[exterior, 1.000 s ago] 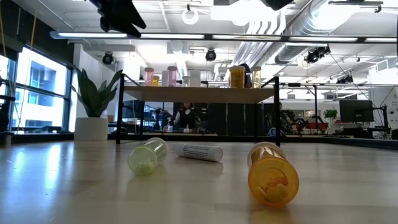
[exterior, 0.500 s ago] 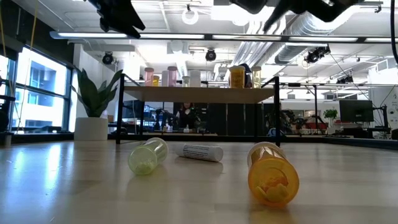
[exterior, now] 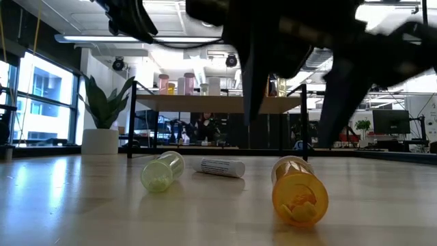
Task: Pick and place medicine bottles onto shelf by color
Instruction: Put the small orange pill bottle on the shelf
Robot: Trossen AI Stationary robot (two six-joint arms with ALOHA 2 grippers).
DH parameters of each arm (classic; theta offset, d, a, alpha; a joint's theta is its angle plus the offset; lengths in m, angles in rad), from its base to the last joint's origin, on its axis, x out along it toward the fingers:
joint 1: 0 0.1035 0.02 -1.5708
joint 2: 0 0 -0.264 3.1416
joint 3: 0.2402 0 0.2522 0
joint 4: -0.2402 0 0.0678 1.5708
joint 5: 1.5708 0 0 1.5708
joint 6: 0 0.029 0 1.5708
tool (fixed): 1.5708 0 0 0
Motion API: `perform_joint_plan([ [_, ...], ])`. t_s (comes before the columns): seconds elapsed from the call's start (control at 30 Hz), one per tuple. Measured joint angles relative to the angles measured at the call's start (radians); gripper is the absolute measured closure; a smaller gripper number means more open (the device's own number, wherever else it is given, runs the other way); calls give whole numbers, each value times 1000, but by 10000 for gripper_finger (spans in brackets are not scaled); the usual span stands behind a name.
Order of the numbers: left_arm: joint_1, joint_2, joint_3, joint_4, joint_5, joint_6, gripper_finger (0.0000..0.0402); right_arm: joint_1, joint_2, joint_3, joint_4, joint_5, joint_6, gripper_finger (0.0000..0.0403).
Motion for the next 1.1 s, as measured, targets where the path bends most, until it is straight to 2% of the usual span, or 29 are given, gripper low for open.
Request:
perform_joint_plan([
  [0.43,0,0,0,0,0,17,147,-11,89,3,22,-9,20,182],
  [0.53,0,0,0,0,0,18,147,-10,89,3,16,1,18,205],
  [0.73,0,0,0,-7,0,18,147,-10,90,2,3,0,15,284],
  [0.83,0,0,0,-24,0,18,147,-10,90,2,6,0,-1,311],
  [1.0,0,0,0,-39,0,19,147,-11,86,1,9,6,-58,313],
  [1.1,4,0,0,-45,2,64,147,-11,69,-1,14,70,-107,308],
])
